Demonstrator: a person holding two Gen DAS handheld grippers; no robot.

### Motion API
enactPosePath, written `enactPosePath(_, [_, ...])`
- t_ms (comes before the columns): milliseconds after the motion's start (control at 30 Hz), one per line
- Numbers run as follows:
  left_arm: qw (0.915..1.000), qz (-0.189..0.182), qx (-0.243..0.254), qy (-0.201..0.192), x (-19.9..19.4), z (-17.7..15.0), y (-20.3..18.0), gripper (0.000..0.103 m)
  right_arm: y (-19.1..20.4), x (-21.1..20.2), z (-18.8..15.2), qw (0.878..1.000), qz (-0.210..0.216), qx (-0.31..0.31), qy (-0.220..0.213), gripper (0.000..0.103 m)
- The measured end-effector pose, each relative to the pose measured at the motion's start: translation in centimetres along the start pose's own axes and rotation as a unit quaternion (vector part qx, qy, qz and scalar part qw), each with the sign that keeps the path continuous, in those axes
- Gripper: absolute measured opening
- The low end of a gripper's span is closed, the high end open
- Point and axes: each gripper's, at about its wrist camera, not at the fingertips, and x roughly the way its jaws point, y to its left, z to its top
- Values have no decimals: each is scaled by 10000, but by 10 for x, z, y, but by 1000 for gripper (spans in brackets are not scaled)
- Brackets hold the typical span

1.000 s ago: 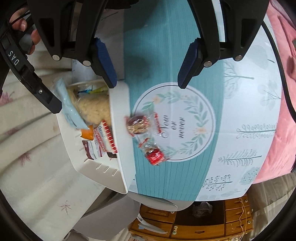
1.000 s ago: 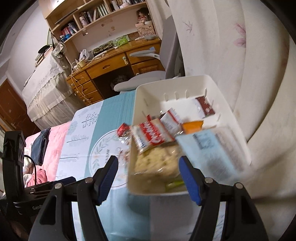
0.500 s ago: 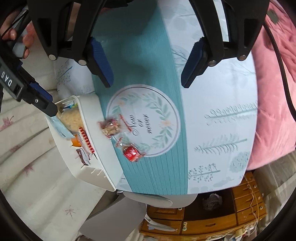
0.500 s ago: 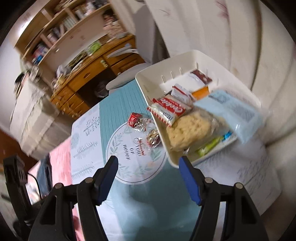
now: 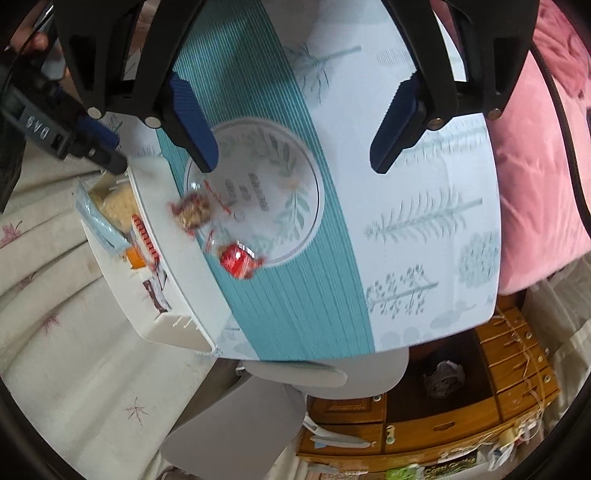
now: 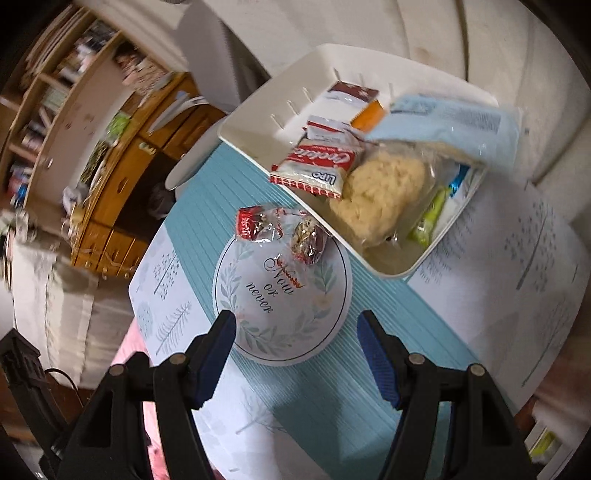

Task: Organize snacks
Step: 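Move both open tools back to the last snacks on the table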

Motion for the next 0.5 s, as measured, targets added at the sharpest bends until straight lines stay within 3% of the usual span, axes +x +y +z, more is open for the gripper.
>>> enactPosePath(500, [9934, -52, 998, 554, 76, 91, -34, 87, 8, 50, 5, 9949, -231, 893, -412, 69])
